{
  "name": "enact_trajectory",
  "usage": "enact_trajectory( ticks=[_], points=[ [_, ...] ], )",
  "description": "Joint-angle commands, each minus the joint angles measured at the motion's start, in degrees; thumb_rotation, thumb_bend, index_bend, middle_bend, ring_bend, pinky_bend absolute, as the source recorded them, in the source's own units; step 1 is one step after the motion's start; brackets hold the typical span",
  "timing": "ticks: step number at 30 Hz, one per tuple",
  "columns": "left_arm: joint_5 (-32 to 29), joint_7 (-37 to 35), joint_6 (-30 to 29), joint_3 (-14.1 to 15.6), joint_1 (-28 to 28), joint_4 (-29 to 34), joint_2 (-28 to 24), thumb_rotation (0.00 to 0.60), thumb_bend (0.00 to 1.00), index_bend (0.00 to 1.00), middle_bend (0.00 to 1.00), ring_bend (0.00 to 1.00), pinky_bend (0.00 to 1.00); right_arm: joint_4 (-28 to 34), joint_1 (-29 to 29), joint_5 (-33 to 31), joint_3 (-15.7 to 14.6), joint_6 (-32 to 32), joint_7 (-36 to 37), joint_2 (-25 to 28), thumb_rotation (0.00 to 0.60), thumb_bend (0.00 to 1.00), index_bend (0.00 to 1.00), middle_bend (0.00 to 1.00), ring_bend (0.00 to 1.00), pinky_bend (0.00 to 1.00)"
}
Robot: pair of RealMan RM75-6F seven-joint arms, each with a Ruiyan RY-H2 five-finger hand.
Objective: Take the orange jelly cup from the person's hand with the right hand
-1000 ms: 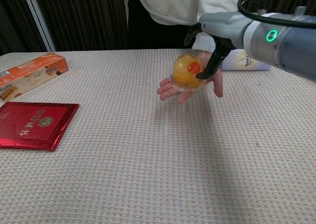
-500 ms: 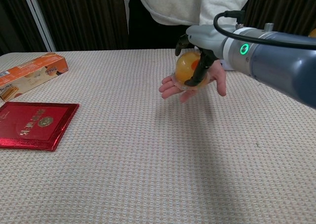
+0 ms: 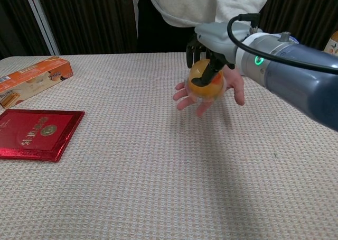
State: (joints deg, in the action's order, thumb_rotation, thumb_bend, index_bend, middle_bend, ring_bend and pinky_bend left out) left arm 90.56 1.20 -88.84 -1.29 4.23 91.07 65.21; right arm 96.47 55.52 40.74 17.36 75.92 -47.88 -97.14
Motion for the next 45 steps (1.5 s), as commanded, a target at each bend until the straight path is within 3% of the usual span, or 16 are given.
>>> enact_trajectory(
  ticks=[1,14,22,25,30,38,42,45],
  points=[
    [0.02,0.06,-0.05,0.01,-0.03,0.05,0.02,0.6,0.08,0.0,0.0,0.0,0.0,1.69,-0.99,2.86,-0.65,0.76,1.94,0.57,0.6,0.46,0.72,0.67,0.59,0.75],
    [-0.2,0.31,0.13,0.05,-0.05,0.13,0.07,0.6,0.08,0.0,0.0,0.0,0.0,14.29,-6.25,8.25,-3.07,4.29,2.35,9.65,0.6,0.46,0.72,0.67,0.59,0.76],
    [0.09,1.04,-0.02,0.16,-0.09,0.1,0.26,0.6,0.08,0.0,0.0,0.0,0.0,21.58,-14.21,13.04,-10.43,6.06,6.63,18.99,0.6,0.46,0.72,0.67,0.59,0.76],
    [0.21,1.36,-0.17,0.13,-0.1,0.01,0.39,0.6,0.08,0.0,0.0,0.0,0.0,21.14,-17.2,14.26,-13.98,5.89,9.29,20.39,0.6,0.46,0.72,0.67,0.59,0.76],
    [-0.07,1.81,-0.16,0.01,-0.13,0.0,0.61,0.6,0.08,0.0,0.0,0.0,0.0,15.17,-22.66,16.81,-19.82,3.84,16.37,19.77,0.6,0.46,0.72,0.67,0.59,0.76],
    [-0.11,2.2,-0.1,0.01,-0.11,-0.05,0.76,0.6,0.08,0.0,0.0,0.0,0.0,4.76,-26.14,16.72,-21.59,0.48,19.38,14.21,0.6,0.46,0.71,0.64,0.56,0.76],
    [-0.22,1.96,-0.05,-0.05,-0.09,-0.04,0.7,0.6,0.08,0.0,0.0,0.0,0.0,2.03,-27.06,16.4,-21.38,-0.63,18.79,11.88,0.6,0.38,0.6,0.53,0.48,0.67],
    [-0.15,1.74,-0.12,-0.04,-0.1,-0.04,0.68,0.6,0.08,0.0,0.0,0.0,0.0,1.93,-27.52,16.2,-20.93,-1.03,17.98,11.16,0.6,0.28,0.38,0.26,0.2,0.36]
  ],
)
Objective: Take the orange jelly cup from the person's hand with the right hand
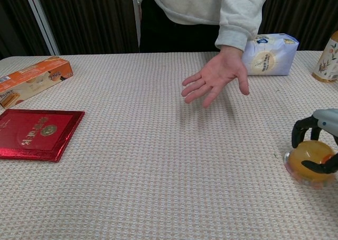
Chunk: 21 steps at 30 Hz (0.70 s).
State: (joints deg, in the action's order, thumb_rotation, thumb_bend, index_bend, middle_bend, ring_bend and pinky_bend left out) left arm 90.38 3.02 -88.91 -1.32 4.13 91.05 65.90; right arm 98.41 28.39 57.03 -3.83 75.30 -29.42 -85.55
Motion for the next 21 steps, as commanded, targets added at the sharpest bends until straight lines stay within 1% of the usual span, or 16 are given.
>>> enact_trajectory(
  ticks=[1,2,3,4,5,6,8,10,15,17,19,21],
  points=[
    [0.05,-0.12,-0.07,-0.02,0.0,-0.04,-0.01,0.6,0.08,0.0,0.0,0.0,0.0,0.2,-0.4,0.06,0.3,-0.66,-0.56,-0.36,0.6,0.26,0.33,0.19,0.13,0.3],
    [0.07,-0.2,-0.08,-0.02,0.0,-0.05,-0.02,0.6,0.08,0.0,0.0,0.0,0.0,0.63,-0.4,0.29,0.37,-0.95,-0.77,-0.11,0.6,0.24,0.26,0.11,0.05,0.21],
    [0.08,-0.29,-0.1,-0.03,0.0,-0.07,-0.03,0.6,0.08,0.0,0.0,0.0,0.0,1.15,-0.4,0.51,0.51,-1.04,-1.09,0.23,0.6,0.22,0.23,0.06,0.02,0.17],
    [0.11,-0.33,-0.15,-0.05,0.0,-0.11,-0.03,0.6,0.08,0.0,0.0,0.0,0.0,1.76,-0.45,0.61,0.69,-1.01,-1.46,0.57,0.6,0.21,0.19,0.02,0.0,0.1],
    [0.15,-0.36,-0.21,-0.07,0.01,-0.15,-0.02,0.6,0.08,0.0,0.0,0.0,0.0,2.49,-0.45,0.72,0.83,-0.81,-2.25,1.09,0.6,0.2,0.17,0.0,0.0,0.05],
    [0.18,-0.4,-0.25,-0.08,0.0,-0.17,-0.02,0.6,0.08,0.0,0.0,0.0,0.0,3.18,-0.45,0.86,0.94,-0.48,-3.22,1.6,0.6,0.2,0.16,0.0,0.0,0.03],
    [0.21,-0.42,-0.31,-0.06,-0.03,-0.19,-0.03,0.6,0.08,0.0,0.0,0.0,0.0,4.54,-0.57,1.95,1.1,0.74,-4.77,2.62,0.6,0.19,0.15,0.0,0.0,0.0],
    [0.22,-0.45,-0.39,-0.08,-0.05,-0.23,-0.02,0.6,0.08,0.0,0.0,0.0,0.0,6.02,-1.04,3.95,1.02,2.34,-5.73,3.96,0.6,0.19,0.14,0.0,0.0,0.0],
    [0.05,-0.51,-0.47,-0.12,-0.15,-0.41,-0.02,0.6,0.08,0.0,0.0,0.0,0.0,7.77,-3.82,12.42,-1.05,7.66,-4.44,9.02,0.6,0.19,0.14,0.0,0.0,0.0],
    [0.04,-0.49,-0.48,-0.14,-0.15,-0.51,0.0,0.6,0.08,0.0,0.0,0.0,0.0,6.79,-5.28,15.99,-2.36,9.94,-3.25,11.02,0.6,0.19,0.14,0.0,0.0,0.0],
    [-0.01,-0.42,-0.5,-0.15,-0.17,-0.64,0.05,0.6,0.08,0.0,0.0,0.0,0.0,4.42,-6.9,20.21,-3.62,12.45,-1.23,12.68,0.6,0.19,0.14,0.0,0.0,0.0],
    [-0.04,-0.4,-0.58,-0.15,-0.23,-0.65,0.04,0.6,0.08,0.0,0.0,0.0,0.0,0.56,-8.69,24.44,-4.49,15.22,1.81,13.55,0.6,0.19,0.12,0.0,0.0,0.0]
  ],
)
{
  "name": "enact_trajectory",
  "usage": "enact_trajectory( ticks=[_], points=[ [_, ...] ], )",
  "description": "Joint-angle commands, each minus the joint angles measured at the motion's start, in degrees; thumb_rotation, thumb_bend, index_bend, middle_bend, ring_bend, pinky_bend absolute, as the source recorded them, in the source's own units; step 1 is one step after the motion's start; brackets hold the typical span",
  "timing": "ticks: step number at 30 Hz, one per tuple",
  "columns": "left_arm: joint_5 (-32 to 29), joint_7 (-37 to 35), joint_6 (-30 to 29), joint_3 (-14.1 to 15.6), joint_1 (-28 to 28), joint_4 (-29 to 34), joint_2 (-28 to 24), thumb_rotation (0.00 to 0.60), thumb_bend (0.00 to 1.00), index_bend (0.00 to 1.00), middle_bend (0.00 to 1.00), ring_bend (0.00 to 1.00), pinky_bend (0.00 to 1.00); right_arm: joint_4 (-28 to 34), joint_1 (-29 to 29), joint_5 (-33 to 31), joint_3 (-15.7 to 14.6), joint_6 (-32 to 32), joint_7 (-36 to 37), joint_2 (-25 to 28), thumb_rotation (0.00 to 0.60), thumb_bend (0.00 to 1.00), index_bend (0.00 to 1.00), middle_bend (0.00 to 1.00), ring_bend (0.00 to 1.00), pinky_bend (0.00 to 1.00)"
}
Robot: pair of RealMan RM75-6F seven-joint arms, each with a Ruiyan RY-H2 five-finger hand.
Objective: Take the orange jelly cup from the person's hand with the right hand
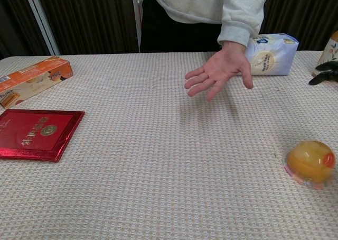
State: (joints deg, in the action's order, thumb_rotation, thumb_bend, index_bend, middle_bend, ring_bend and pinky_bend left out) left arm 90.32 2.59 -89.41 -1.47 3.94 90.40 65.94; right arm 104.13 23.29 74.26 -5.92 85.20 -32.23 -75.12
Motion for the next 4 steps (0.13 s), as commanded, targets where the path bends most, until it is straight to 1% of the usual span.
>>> enact_trajectory(
  ticks=[1,4],
  points=[
    [0.12,0.12,-0.2,-0.01,-0.06,-0.08,0.03,0.6,0.08,0.0,0.0,0.0,0.0,-7.29,-4.39,8.85,-2.56,6.57,6.28,3.17,0.6,0.19,0.12,0.0,0.0,0.0],
    [0.4,0.28,-0.44,0.1,-0.15,-0.14,0.1,0.6,0.08,0.0,0.0,0.0,0.0,-12.01,-5.86,11.79,-2.78,8.12,9.73,2.88,0.6,0.19,0.1,0.0,0.0,0.0]
  ],
)
